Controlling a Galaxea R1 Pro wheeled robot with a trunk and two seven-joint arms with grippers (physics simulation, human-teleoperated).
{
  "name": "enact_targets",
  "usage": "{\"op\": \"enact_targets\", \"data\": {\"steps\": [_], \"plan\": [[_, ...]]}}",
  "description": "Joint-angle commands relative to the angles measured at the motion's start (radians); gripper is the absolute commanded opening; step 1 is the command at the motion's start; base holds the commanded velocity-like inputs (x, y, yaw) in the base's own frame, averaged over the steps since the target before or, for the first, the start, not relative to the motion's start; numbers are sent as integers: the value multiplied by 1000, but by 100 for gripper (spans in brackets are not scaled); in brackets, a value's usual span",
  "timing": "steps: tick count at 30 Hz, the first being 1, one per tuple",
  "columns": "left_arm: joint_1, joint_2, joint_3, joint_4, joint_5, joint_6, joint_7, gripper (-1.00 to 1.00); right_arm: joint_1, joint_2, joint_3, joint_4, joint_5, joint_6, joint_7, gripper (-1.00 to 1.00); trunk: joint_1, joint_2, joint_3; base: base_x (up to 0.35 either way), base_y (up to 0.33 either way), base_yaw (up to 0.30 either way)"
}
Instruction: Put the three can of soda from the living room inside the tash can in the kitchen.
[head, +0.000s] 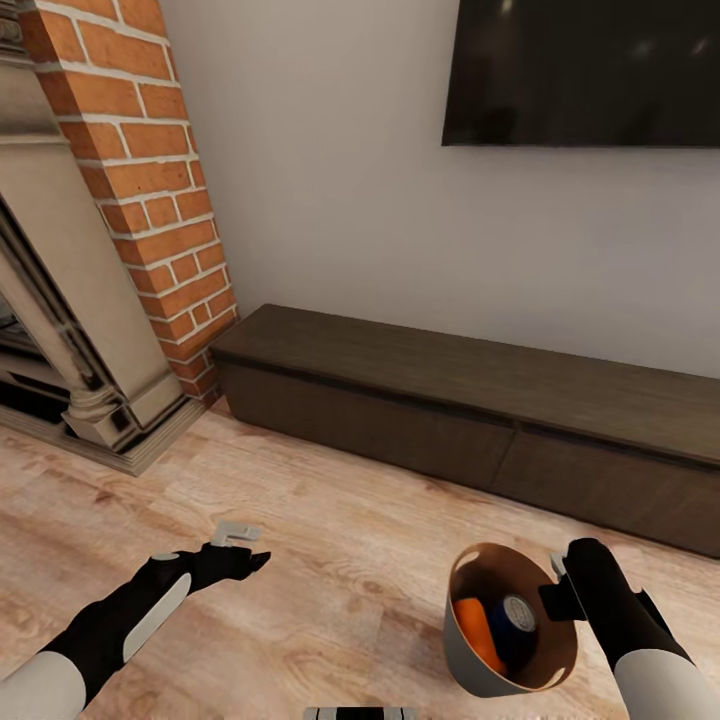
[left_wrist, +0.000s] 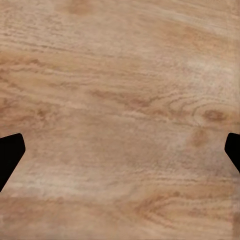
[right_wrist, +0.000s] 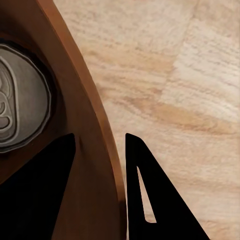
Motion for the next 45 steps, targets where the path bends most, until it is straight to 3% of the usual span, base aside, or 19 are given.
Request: {"op": "enact_targets", "data": {"steps": [1, 21, 30, 35, 41, 45], "plan": [[0, -1, 0, 0, 0, 0, 0, 100, 0, 0, -1, 0, -17, 3, 4, -100, 0, 0, 0, 0, 0, 0], [-1, -4, 0, -1, 0, 1, -2, 100, 0, -1, 0, 0, -17, 3, 3, -100, 2, -1, -15, 0, 0, 0], [-1, -5, 0, -2, -1, 0, -2, 100, 0, 2, 1, 0, -17, 3, 3, -100, 6, -3, -50, 0, 0, 0], [-1, -5, 0, -1, -1, -1, -2, 100, 0, 2, 1, 0, -17, 3, 3, -100, 6, -3, -50, 0, 0, 0], [-1, -5, 0, -1, -1, -2, -2, 100, 0, 3, 1, 0, -17, 3, 3, -100, 8, -5, -73, 0, 0, 0], [-1, -5, -1, -1, -1, -4, -2, 100, 0, 3, 1, 0, -17, 3, 3, -100, 8, -5, -73, 0, 0, 0]]}}
